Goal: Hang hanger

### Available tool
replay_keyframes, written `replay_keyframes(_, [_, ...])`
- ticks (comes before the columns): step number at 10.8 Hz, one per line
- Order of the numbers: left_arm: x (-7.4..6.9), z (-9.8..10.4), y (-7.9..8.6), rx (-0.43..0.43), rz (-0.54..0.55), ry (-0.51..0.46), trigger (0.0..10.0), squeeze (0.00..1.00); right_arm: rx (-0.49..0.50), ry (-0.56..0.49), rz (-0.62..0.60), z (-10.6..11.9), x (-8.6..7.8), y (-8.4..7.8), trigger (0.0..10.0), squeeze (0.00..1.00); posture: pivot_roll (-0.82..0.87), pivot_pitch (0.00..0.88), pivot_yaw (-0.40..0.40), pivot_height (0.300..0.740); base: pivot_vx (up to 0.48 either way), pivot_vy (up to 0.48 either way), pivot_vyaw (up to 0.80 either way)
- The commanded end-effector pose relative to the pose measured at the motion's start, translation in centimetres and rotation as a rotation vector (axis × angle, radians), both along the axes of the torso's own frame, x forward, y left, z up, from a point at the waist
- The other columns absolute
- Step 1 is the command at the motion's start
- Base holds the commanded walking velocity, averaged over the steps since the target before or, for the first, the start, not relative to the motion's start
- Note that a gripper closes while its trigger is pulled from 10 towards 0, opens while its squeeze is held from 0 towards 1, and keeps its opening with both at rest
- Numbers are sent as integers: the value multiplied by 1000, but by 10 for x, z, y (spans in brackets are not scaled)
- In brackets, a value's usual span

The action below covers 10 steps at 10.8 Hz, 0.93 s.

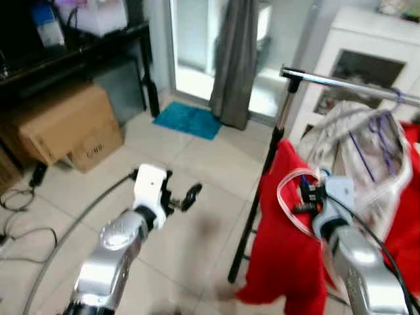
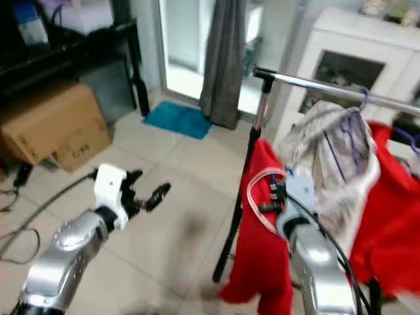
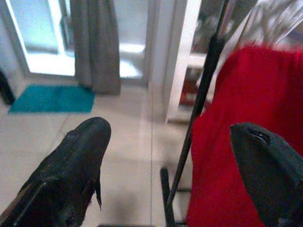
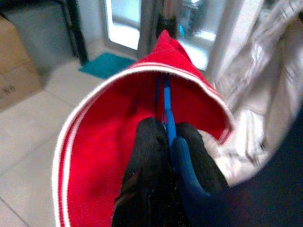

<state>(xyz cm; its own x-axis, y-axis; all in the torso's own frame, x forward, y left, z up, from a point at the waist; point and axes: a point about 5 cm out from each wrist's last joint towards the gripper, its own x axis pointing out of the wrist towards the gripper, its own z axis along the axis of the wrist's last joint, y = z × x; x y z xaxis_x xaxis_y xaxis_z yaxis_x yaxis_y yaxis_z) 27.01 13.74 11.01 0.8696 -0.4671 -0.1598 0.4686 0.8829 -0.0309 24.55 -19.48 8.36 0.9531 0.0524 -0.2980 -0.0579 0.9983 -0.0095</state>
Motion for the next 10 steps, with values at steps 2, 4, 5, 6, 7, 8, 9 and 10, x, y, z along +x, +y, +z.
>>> replay_keyframes(2, [-2, -1, 2, 9, 16, 1, 10000, 0, 7, -40, -19, 10, 3, -4, 10000, 0, -158, 0, -48, 740, -124, 0, 0])
replay_keyframes(4, [-3, -4, 4, 14, 32, 10, 10000, 0, 5, -38, -42, 10, 2, -7, 10000, 0, -160, 0, -49, 740, -124, 0, 0])
replay_keyframes(5, [-3, -5, 6, 1, 52, 16, 10000, 0, 7, -41, -49, 11, 2, -7, 10000, 0, -161, 0, -51, 740, 0, 0, 0])
replay_keyframes(6, [-4, -6, 7, -5, 55, 13, 10000, 0, 11, -42, -54, 11, 2, -7, 10000, 0, -160, 0, -52, 740, 0, 0, 0])
replay_keyframes(7, [-5, -7, 7, 2, 54, 11, 10000, 0, 18, -42, -56, 11, 1, -5, 10000, 0, -157, 0, -55, 740, 0, 0, 0])
replay_keyframes(8, [-6, -7, 5, 0, 53, 11, 10000, 0, 25, -38, -57, 11, 1, -2, 10000, 0, -155, 0, -56, 740, 0, -341, 0])
replay_keyframes(9, [-7, -7, 5, 0, 54, 10, 10000, 0, 27, -35, -57, 10, 0, -1, 10000, 0, -155, 0, -57, 740, 0, -349, 0])
replay_keyframes(10, [-8, -7, 5, 2, 52, 10, 10000, 0, 30, -33, -59, 10, -1, 0, 10000, 0, -154, 0, -57, 740, 0, -349, 0])
